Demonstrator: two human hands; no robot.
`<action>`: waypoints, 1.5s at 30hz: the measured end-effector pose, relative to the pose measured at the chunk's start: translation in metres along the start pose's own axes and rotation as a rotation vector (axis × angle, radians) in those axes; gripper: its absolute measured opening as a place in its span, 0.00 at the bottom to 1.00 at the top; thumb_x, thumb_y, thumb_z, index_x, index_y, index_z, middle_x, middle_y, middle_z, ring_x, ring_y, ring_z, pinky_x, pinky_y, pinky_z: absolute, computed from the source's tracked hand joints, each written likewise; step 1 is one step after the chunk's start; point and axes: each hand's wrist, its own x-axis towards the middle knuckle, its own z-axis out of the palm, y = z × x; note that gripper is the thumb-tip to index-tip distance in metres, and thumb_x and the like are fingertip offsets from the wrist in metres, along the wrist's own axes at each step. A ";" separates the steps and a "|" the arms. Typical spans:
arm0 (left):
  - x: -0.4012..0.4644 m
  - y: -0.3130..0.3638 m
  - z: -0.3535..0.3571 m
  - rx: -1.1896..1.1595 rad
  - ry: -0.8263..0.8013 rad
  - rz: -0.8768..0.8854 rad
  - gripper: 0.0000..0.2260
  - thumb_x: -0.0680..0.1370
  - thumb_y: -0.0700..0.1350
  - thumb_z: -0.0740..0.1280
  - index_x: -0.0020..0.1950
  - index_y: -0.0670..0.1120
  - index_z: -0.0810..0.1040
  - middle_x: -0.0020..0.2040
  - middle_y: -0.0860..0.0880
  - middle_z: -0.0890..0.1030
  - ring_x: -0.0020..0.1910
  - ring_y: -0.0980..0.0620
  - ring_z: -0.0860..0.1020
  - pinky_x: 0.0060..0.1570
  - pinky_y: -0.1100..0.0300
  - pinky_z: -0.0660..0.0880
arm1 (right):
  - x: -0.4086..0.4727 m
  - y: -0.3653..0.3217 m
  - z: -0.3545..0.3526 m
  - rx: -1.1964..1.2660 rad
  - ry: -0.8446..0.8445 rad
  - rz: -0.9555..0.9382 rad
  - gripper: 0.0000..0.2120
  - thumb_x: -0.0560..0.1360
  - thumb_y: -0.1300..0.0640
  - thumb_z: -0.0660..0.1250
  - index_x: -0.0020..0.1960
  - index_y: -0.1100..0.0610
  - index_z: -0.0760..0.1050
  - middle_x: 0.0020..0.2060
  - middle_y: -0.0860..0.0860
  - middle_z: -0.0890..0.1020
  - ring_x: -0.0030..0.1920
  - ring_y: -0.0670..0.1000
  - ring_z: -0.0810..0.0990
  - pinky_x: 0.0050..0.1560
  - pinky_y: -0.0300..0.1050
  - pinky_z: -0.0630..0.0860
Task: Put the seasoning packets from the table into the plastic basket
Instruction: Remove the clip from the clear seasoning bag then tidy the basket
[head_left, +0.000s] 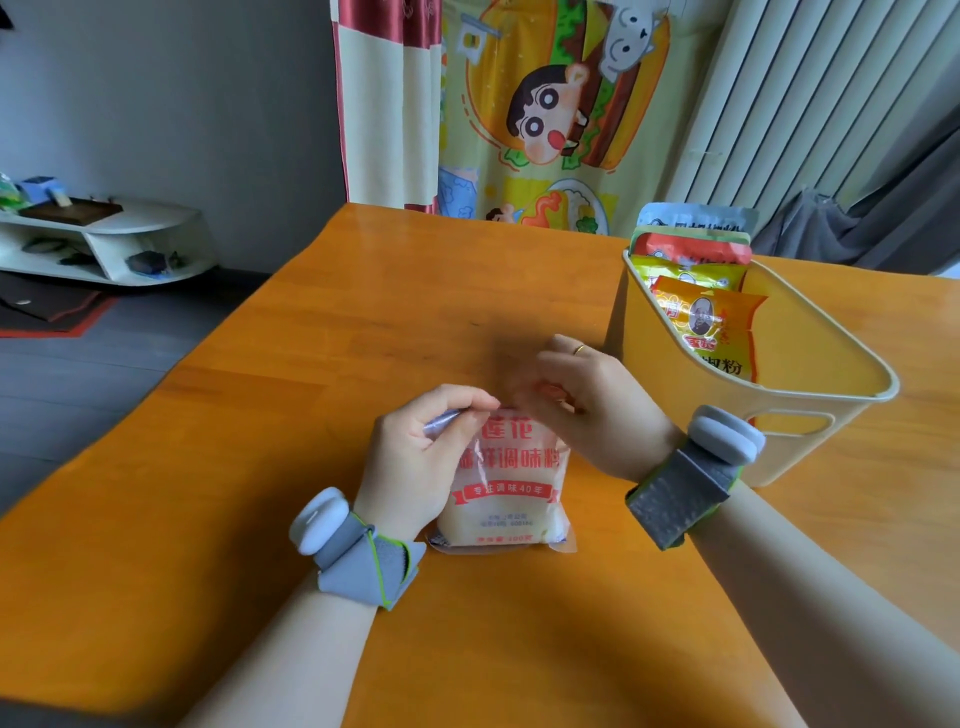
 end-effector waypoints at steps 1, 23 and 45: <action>0.000 -0.001 0.001 -0.012 -0.001 -0.020 0.18 0.75 0.33 0.63 0.39 0.57 0.78 0.35 0.67 0.82 0.38 0.66 0.80 0.36 0.75 0.73 | 0.000 -0.006 -0.001 0.137 0.047 0.077 0.13 0.69 0.62 0.56 0.45 0.55 0.79 0.39 0.44 0.76 0.44 0.45 0.74 0.51 0.32 0.70; 0.000 -0.004 -0.003 0.081 0.007 -0.048 0.10 0.75 0.40 0.65 0.44 0.57 0.77 0.39 0.61 0.80 0.39 0.67 0.79 0.36 0.74 0.74 | 0.003 -0.018 0.016 0.287 0.058 0.014 0.23 0.71 0.69 0.67 0.64 0.58 0.71 0.49 0.44 0.79 0.55 0.39 0.78 0.58 0.33 0.75; 0.002 -0.009 -0.014 -0.051 -0.095 -0.043 0.08 0.74 0.41 0.67 0.46 0.54 0.81 0.40 0.61 0.84 0.45 0.59 0.82 0.42 0.68 0.77 | 0.038 -0.035 -0.032 -0.636 -0.494 -0.333 0.23 0.76 0.41 0.53 0.43 0.61 0.72 0.34 0.53 0.75 0.34 0.55 0.72 0.36 0.45 0.69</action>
